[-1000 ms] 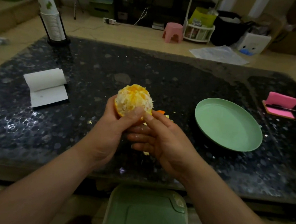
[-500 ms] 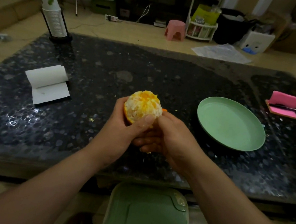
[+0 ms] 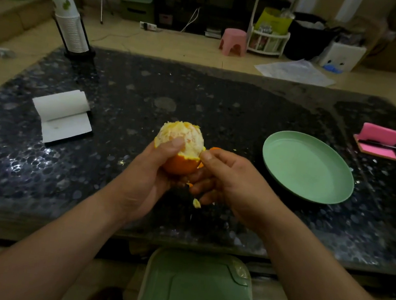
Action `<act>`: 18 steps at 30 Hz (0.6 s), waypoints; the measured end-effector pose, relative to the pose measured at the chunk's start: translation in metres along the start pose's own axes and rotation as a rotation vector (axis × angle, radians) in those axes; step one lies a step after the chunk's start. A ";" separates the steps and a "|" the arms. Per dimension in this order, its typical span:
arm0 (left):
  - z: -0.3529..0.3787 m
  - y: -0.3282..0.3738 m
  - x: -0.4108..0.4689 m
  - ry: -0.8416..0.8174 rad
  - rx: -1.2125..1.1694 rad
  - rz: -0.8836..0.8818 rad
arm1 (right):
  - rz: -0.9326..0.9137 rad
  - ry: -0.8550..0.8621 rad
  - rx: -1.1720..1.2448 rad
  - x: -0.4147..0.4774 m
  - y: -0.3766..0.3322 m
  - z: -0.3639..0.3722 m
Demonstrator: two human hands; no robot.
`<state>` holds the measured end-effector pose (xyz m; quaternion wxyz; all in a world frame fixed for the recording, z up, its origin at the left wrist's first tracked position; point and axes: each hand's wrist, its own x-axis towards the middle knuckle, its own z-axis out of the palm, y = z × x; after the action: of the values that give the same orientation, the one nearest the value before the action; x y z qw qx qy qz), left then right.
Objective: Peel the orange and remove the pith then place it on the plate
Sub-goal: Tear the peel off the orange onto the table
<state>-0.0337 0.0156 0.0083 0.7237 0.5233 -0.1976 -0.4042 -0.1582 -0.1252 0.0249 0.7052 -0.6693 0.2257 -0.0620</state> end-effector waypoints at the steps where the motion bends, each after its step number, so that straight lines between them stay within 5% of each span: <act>1: -0.001 0.000 0.000 0.007 0.003 0.000 | -0.003 0.002 -0.010 0.000 -0.001 -0.001; 9: 0.003 -0.009 0.002 0.055 0.077 -0.025 | -0.102 0.180 -0.336 -0.003 -0.006 -0.004; 18: 0.010 -0.029 -0.001 0.093 0.079 0.002 | -0.002 0.264 -0.373 0.009 0.010 0.009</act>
<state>-0.0517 0.0067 -0.0145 0.7113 0.5694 -0.1800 -0.3708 -0.1486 -0.1198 0.0131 0.5334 -0.7744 0.3230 -0.1068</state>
